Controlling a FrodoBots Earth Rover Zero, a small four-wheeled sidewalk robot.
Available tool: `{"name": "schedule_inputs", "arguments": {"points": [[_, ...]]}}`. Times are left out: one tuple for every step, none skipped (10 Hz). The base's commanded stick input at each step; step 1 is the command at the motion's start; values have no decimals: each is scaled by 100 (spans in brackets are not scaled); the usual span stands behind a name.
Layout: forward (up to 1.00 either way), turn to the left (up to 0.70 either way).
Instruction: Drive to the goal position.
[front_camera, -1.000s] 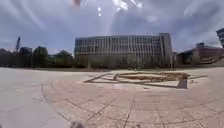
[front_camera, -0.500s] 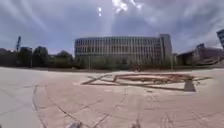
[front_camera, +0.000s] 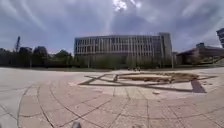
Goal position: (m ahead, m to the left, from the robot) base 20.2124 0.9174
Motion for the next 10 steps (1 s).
{"name": "schedule_inputs", "arguments": {"points": [[70,-2],[70,0],[70,0],[70,0],[70,0],[70,0],[70,0],[70,0],[70,0],[70,0]]}}
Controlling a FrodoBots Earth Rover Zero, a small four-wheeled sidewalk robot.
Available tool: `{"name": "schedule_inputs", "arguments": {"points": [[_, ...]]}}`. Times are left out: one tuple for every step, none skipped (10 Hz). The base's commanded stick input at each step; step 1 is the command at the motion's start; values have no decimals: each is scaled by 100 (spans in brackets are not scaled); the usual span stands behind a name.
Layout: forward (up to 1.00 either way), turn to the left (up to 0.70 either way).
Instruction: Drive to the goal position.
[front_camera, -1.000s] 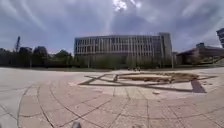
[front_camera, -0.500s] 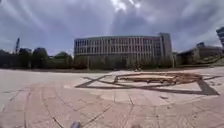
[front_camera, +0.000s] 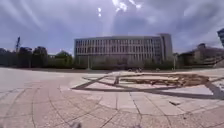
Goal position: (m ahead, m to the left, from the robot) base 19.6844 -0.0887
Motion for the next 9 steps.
{"name": "schedule_inputs", "arguments": {"points": [[70,-1],[70,-2],[70,-2],[70,-2],[70,-2],[70,-2],[70,-2],[70,0],[70,0]]}}
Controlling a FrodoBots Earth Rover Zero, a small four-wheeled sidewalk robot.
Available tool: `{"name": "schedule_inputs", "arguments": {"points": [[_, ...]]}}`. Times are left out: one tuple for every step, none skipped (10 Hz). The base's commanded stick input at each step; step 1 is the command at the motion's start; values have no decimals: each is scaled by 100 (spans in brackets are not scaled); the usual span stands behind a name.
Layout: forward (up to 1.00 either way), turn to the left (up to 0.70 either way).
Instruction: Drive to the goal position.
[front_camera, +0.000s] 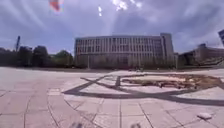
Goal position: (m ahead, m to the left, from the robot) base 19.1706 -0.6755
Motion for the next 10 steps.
{"name": "schedule_inputs", "arguments": {"points": [[70,0],[70,0],[70,0],[70,0],[70,6],[70,32],[70,22],[70,0],[70,0],[70,0]]}}
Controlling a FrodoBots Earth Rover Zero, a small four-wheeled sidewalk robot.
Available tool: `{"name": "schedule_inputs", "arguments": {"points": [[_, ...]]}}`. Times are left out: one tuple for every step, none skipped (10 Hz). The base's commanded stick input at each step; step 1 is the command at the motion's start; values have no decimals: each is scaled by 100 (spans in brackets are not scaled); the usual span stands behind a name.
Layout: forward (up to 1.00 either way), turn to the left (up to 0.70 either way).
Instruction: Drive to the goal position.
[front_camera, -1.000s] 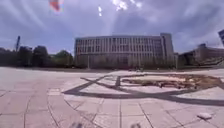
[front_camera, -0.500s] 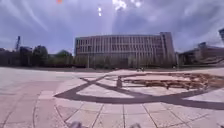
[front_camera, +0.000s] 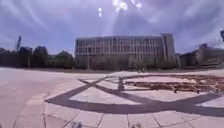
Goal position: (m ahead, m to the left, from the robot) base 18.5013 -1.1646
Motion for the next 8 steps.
{"name": "schedule_inputs", "arguments": {"points": [[70,0],[70,0],[70,0],[70,0],[70,0],[70,0],[70,0],[70,0]]}}
